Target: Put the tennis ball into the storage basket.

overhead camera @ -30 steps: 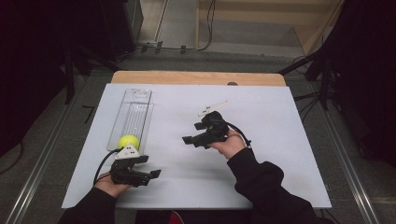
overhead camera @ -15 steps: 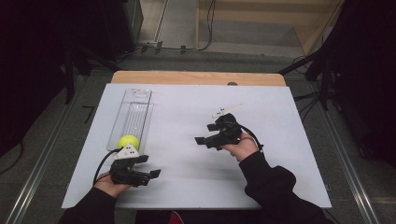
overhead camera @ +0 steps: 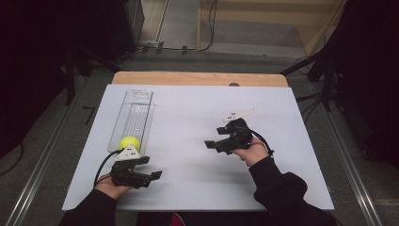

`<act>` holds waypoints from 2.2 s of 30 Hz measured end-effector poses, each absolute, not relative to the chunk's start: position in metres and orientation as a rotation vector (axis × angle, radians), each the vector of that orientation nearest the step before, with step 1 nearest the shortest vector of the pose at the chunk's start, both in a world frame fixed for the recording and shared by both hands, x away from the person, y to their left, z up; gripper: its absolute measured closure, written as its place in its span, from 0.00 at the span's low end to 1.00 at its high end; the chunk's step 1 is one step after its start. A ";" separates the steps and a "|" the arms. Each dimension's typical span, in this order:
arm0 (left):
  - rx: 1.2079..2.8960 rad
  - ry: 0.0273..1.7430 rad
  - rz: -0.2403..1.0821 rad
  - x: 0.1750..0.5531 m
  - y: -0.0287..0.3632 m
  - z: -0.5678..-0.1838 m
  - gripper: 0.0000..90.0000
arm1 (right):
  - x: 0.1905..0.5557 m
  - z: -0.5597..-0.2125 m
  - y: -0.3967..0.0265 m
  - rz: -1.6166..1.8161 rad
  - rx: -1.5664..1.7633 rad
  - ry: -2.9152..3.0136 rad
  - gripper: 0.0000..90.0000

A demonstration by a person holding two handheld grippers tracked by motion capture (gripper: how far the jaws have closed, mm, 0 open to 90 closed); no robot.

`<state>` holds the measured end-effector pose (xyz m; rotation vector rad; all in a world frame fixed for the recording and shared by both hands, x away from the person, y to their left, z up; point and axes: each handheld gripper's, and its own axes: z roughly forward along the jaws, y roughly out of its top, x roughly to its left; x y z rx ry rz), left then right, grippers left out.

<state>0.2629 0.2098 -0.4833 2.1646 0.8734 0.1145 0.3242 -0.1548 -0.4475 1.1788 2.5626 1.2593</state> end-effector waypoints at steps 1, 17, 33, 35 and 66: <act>2.166 0.872 0.115 0.263 0.210 -0.483 0.25 | 0.324 -0.448 -0.155 1.259 1.179 2.563 0.22; 2.167 0.875 0.115 0.263 0.209 -0.483 0.25 | 0.310 -0.452 -0.178 1.246 1.204 2.537 0.22; 2.161 0.876 0.114 0.263 0.210 -0.483 0.25 | 0.292 -0.462 -0.201 1.246 1.244 2.508 0.22; 2.161 0.878 0.115 0.263 0.210 -0.483 0.25 | 0.289 -0.463 -0.203 1.243 1.252 2.506 0.22; 2.160 0.884 0.119 0.263 0.210 -0.483 0.25 | 0.262 -0.478 -0.250 1.221 1.365 2.408 0.22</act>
